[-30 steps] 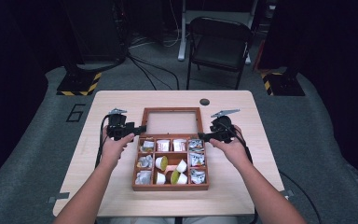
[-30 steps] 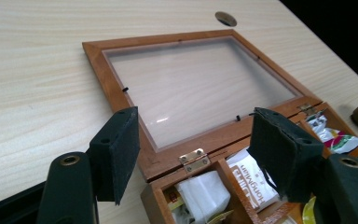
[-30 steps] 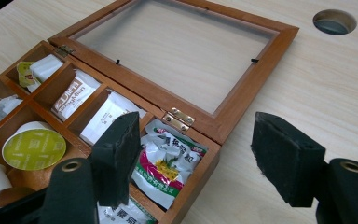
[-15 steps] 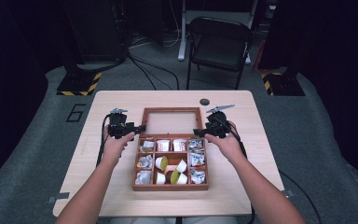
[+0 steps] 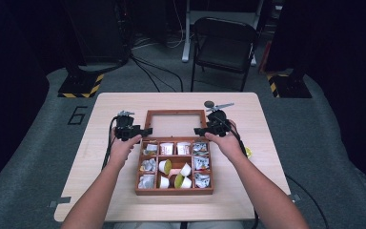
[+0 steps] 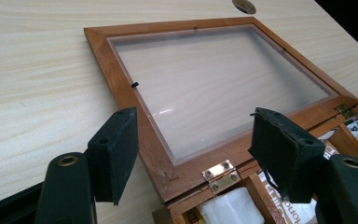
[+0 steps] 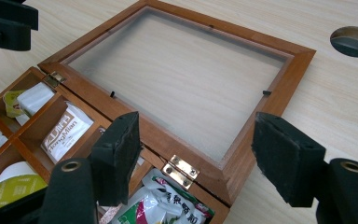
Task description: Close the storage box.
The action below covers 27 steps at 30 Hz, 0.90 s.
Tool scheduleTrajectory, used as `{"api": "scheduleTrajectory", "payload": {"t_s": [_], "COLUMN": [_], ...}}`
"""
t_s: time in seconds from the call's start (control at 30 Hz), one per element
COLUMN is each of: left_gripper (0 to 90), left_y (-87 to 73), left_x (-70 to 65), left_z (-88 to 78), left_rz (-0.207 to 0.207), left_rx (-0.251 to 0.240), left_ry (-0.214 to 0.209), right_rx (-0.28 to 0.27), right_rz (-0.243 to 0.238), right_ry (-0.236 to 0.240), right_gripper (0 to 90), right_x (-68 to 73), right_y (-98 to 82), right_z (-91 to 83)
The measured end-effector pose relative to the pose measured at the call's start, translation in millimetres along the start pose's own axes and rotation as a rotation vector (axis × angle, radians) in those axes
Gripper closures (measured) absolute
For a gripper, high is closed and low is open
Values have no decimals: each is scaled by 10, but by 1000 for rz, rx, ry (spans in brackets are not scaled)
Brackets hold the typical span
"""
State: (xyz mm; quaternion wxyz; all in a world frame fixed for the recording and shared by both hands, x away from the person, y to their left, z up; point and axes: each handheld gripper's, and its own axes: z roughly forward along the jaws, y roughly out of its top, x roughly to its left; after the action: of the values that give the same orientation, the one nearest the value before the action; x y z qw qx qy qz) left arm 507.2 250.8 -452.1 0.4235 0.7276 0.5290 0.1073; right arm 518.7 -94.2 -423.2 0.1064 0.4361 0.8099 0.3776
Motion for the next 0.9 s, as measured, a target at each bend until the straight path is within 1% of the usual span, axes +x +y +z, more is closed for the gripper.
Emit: {"api": "scheduleTrajectory", "payload": {"t_s": [0.07,0.1,0.13,0.3,0.33,0.37,0.43,0.47,0.5,0.63,0.7,0.77,0.8,0.83,0.9], "left_gripper": [322,322,322,319,319,319,319,316,316,316,316,316,316,316,316], "left_y": [3,9,16,61,70,77,89,90,90,82,77,77,77,78,78], "left_x": [13,23,20,5,2,-3,-7,-16,-18,-17,-16,-2,5,13,41], "left_z": [18,22,27,38,41,51,69,88,95,148,163,170,172,171,178], "left_rz": [3,13,8,8,12,11,16,15,15,7,9,10,7,3,6], "left_rx": [8,18,22,11,14,14,25,18,21,34,42,44,39,39,38], "left_ry": [0,3,7,7,8,9,9,9,6,-7,-6,-6,-5,-4,0], "right_rx": [-9,-6,-5,-13,-9,-13,-14,-10,-18,-26,-27,-27,-34,-32,-33], "right_rz": [0,0,0,1,8,2,5,3,12,11,29,37,33,39,37], "right_ry": [-2,2,1,-10,-13,-16,-18,-20,-23,-21,-22,-27,-28,-29,-34], "right_gripper": [321,321,322,323,323,323,323,323,323,323,322,322,322,323,322], "right_x": [-11,-17,-18,-28,-24,-30,-39,-49,-54,-113,-125,-137,-146,-144,-149], "right_y": [10,18,22,29,29,25,22,22,19,-1,-14,-25,-29,-30,-29], "right_z": [19,25,29,58,59,63,67,68,79,115,135,142,146,147,152]}}
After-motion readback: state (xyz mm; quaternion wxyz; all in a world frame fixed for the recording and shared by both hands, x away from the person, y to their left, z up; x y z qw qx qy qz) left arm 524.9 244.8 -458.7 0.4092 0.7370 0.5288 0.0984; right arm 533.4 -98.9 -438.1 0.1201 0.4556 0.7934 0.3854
